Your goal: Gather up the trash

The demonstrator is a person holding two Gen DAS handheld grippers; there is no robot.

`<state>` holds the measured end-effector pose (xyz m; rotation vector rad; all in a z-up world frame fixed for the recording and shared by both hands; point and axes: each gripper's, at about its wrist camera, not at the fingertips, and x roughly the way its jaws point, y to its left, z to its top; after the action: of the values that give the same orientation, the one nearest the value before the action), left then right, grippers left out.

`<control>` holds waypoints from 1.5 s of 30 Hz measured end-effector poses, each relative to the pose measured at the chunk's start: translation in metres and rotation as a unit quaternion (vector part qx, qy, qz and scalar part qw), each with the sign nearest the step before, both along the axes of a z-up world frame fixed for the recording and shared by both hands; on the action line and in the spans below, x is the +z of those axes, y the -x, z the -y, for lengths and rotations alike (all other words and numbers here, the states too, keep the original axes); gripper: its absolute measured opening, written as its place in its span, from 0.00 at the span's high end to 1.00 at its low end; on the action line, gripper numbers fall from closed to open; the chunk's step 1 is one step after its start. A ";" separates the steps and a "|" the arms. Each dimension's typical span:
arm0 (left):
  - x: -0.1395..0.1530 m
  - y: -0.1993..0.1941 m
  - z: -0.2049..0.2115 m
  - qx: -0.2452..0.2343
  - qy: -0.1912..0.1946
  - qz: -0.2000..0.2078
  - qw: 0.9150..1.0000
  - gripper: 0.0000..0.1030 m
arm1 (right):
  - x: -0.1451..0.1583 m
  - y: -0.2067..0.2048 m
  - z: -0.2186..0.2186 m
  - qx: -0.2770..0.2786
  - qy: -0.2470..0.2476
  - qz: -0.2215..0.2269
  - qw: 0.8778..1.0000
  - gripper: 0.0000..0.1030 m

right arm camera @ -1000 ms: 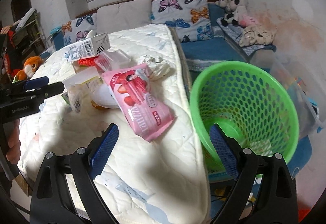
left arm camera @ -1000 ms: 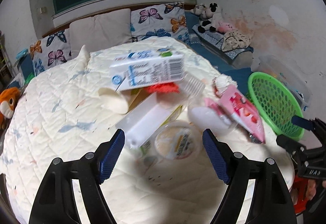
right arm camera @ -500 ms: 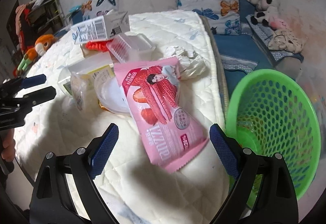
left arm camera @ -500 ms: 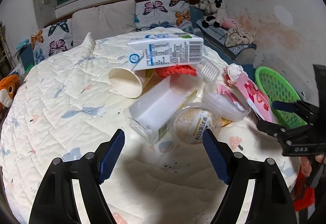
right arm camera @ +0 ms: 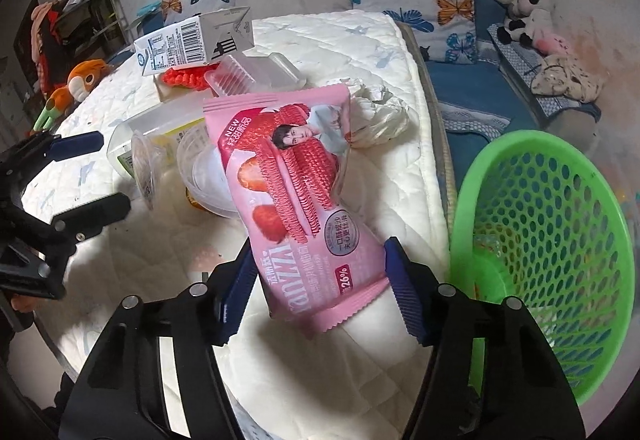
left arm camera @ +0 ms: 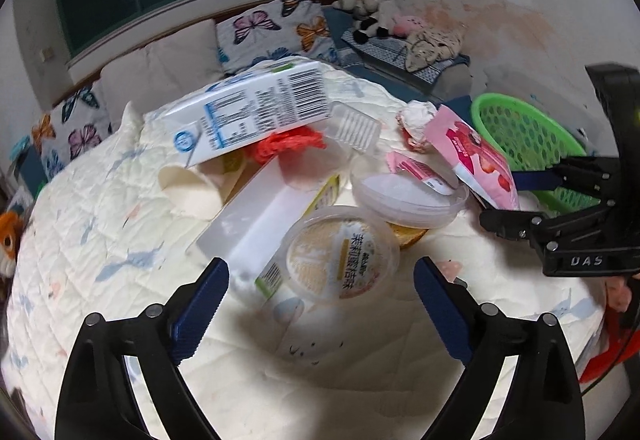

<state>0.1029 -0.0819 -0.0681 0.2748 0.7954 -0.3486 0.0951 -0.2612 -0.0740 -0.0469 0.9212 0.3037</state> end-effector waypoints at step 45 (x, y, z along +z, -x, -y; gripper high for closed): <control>-0.005 0.005 -0.013 -0.015 0.061 -0.020 0.998 0.18 | 0.025 0.033 0.012 -0.036 -0.065 0.024 0.997 0.44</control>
<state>0.0983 -0.0691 -0.0732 0.1651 0.8063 -0.4309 0.0617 -0.2731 -0.0491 0.0984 0.8525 0.2944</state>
